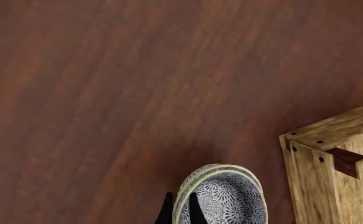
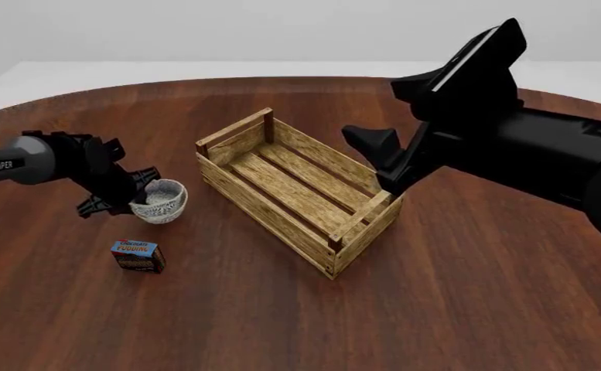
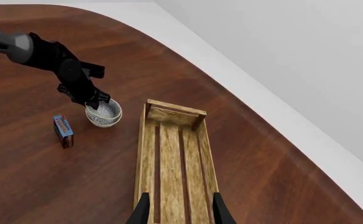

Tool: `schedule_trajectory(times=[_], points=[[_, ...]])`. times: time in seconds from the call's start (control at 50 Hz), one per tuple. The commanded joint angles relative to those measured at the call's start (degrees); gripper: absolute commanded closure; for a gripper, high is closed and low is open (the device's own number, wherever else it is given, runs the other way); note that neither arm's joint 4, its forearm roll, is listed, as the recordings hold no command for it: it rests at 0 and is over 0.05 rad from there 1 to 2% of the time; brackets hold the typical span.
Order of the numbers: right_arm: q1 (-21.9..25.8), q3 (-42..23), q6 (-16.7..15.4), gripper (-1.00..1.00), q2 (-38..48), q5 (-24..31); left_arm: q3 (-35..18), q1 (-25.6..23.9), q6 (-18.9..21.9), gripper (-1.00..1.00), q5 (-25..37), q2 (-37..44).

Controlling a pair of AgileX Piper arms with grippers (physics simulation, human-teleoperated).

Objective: Stack the right bowl on the left bowl and place them in the tray.

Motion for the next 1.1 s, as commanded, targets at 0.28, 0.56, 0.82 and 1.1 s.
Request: schedule_trajectory(times=[0.28,0.56,0.82,1.1], points=[[0.12,0.13,-0.06,-1.0,-0.3,-0.01,2.53,-2.86,-5.04,1.0,0.95,-6.77],[-0.02,0.17,-0.02,-1.0,-0.49,0.17,1.15,-3.65,-6.41,1.0,2.86,-9.97],[-0.33,0.27,-0.24,-1.0,-1.63,0.94,-1.36,-4.17,-6.83,1.0,6.18,-13.19],[-0.75,0.38,-0.42,-1.0,-2.78,1.49,-4.23,-5.04,-7.03,1.0,9.44,-16.19]])
